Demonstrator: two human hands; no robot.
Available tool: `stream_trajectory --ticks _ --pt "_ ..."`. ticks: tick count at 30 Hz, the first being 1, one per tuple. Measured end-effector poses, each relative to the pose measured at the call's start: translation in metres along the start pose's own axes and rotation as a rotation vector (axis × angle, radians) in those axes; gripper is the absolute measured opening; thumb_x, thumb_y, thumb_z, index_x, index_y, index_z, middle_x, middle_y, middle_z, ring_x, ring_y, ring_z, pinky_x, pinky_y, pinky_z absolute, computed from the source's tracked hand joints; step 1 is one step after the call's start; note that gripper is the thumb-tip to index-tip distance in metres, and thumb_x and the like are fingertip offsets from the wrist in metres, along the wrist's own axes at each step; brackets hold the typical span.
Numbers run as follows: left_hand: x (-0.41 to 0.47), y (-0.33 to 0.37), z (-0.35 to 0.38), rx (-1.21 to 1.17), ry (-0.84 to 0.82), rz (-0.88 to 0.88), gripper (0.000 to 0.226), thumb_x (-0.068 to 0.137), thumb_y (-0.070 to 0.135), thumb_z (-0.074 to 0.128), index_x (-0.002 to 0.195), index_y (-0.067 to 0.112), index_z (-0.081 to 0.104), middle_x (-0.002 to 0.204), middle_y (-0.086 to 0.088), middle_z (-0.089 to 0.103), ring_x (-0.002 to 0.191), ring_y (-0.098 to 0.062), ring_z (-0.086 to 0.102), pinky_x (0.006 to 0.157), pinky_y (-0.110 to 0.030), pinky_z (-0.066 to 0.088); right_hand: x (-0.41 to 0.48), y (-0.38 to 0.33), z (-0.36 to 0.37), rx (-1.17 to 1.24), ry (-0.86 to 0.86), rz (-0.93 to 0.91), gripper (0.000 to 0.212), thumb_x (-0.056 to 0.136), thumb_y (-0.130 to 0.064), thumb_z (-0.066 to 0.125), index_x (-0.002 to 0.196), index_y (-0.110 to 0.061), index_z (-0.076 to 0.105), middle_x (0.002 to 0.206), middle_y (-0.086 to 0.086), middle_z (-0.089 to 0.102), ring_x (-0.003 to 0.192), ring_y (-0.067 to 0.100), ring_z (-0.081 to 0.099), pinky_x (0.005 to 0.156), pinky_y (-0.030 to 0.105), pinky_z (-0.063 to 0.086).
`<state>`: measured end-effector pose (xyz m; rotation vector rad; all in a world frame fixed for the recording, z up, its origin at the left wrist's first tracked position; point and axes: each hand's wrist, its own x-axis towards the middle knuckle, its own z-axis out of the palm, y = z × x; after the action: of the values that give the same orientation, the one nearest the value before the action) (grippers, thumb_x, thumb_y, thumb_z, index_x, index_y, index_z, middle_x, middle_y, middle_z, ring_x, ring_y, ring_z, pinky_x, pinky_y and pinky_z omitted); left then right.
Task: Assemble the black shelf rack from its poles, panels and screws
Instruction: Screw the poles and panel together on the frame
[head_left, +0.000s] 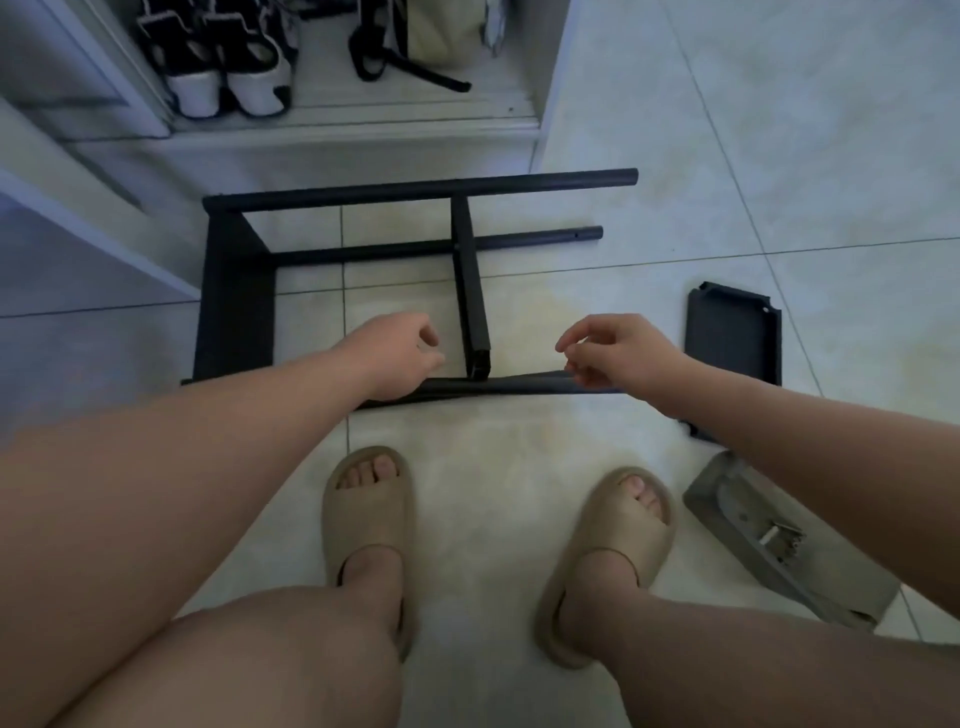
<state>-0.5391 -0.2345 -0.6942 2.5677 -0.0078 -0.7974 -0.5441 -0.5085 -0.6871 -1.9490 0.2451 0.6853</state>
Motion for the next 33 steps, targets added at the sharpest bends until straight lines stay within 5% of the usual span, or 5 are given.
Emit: stream_trajectory --ticks 3,9,17,33 --pt "0.006 -0.028 0.03 -0.002 0.066 -0.008 0.033 0.1 0.035 0.054 0.131 0.025 0.054 0.116 0.005 0.064 0.101 -0.017 0.059 0.085 -0.036 0.05 0.014 0.003 0.022 0.026 -0.073 0.011 0.01 0.091 -0.004 0.069 0.101 -0.003 0.07 0.068 0.004 0.067 0.067 0.016 0.064 0.075 0.031 0.062" --pt "0.038 -0.041 0.088 0.167 0.086 0.091 0.05 0.095 0.044 0.053 0.143 0.032 0.045 0.144 0.004 0.05 0.132 -0.023 0.042 0.107 -0.043 0.032 0.037 0.023 0.056 0.03 -0.176 -0.03 0.014 0.098 -0.006 0.063 0.102 -0.014 0.074 0.077 0.0 0.075 0.073 0.013 0.072 0.076 0.025 0.061" --pt "0.073 -0.041 0.092 0.233 -0.04 0.147 0.041 0.093 0.054 0.056 0.128 0.033 0.056 0.114 0.005 0.065 0.104 -0.021 0.061 0.076 -0.034 0.043 0.047 0.051 0.077 0.045 -0.161 -0.137 0.012 0.097 -0.002 0.063 0.095 -0.013 0.067 0.085 0.005 0.077 0.077 0.017 0.075 0.075 0.023 0.058" --pt "0.045 -0.034 0.075 0.06 0.06 0.218 0.018 0.096 0.048 0.055 0.112 0.04 0.059 0.086 0.017 0.058 0.075 -0.003 0.052 0.061 -0.03 0.036 0.034 0.059 0.081 -0.014 -0.139 -0.268 0.015 0.093 -0.007 0.071 0.088 -0.018 0.062 0.085 -0.004 0.076 0.079 0.013 0.075 0.078 0.038 0.059"
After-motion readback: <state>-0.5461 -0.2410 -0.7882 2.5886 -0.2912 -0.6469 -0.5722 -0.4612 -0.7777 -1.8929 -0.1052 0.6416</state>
